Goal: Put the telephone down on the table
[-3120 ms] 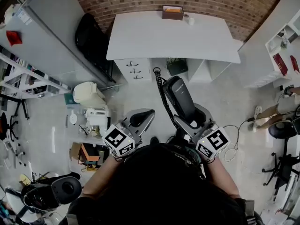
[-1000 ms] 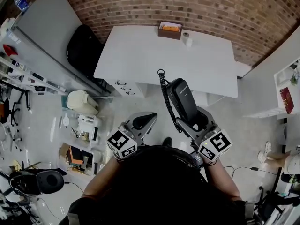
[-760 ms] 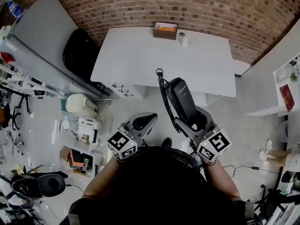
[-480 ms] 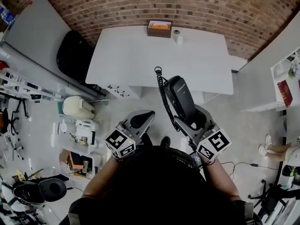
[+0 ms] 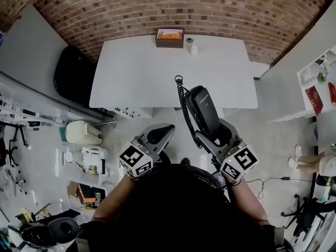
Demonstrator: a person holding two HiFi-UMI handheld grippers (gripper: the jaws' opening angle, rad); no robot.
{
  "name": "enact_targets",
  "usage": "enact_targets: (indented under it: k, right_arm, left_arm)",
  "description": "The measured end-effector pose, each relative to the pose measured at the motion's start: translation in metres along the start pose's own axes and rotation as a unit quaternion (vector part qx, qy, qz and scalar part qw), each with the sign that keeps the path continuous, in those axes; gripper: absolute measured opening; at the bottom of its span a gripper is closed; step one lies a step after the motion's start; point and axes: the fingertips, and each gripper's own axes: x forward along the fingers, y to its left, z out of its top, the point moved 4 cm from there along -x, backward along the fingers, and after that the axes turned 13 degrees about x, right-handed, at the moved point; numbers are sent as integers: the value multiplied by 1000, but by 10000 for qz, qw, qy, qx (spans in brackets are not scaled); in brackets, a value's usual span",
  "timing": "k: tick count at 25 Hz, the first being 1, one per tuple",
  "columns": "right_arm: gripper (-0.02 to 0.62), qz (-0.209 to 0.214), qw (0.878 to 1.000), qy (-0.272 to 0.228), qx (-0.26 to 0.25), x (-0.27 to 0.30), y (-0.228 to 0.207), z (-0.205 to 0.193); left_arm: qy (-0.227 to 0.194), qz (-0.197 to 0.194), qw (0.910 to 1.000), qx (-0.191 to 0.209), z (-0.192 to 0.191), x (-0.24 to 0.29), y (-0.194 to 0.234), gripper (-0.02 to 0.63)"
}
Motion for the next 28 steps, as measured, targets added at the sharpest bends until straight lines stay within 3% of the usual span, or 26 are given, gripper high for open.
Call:
enact_targets:
  k: [16,28]
  right_arm:
    - [265,-571,9980,-281,36,139,-1,44]
    - [265,-735,9965,-365,150,207,10,46]
  left_arm:
    - [-118,-503,9986,86,20,-20,165,6]
    - [-154,-606,9980,108,19,-51,233,6]
